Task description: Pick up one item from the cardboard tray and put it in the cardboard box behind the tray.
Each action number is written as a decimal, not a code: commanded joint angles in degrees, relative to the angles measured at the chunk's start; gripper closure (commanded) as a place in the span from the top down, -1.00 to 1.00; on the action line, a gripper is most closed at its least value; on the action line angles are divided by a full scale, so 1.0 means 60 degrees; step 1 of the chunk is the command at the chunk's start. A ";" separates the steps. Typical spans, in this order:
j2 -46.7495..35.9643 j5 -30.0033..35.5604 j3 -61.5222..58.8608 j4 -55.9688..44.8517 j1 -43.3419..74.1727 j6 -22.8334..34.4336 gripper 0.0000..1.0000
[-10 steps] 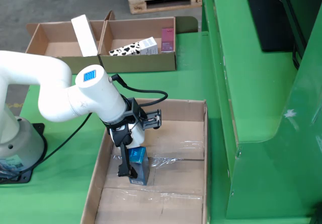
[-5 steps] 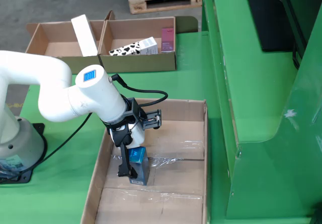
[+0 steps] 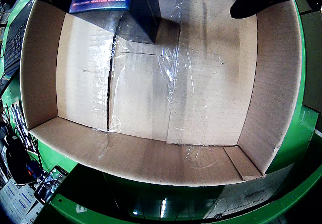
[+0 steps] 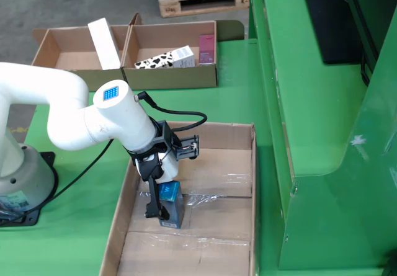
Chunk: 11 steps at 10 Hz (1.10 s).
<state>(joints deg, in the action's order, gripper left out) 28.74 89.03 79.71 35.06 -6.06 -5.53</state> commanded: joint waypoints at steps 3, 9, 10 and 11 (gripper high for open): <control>-0.0208 0.0013 -0.0249 0.0111 0.0025 0.0038 0.20; -0.0208 0.0013 -0.0249 0.0111 0.0025 0.0038 -1.00; -0.0208 0.0013 -0.0249 0.0111 0.0025 0.0038 -1.00; -0.0208 0.0013 -0.0249 0.0111 0.0025 0.0038 -1.00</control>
<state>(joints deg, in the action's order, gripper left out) 28.74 88.68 79.71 35.06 -5.53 -5.36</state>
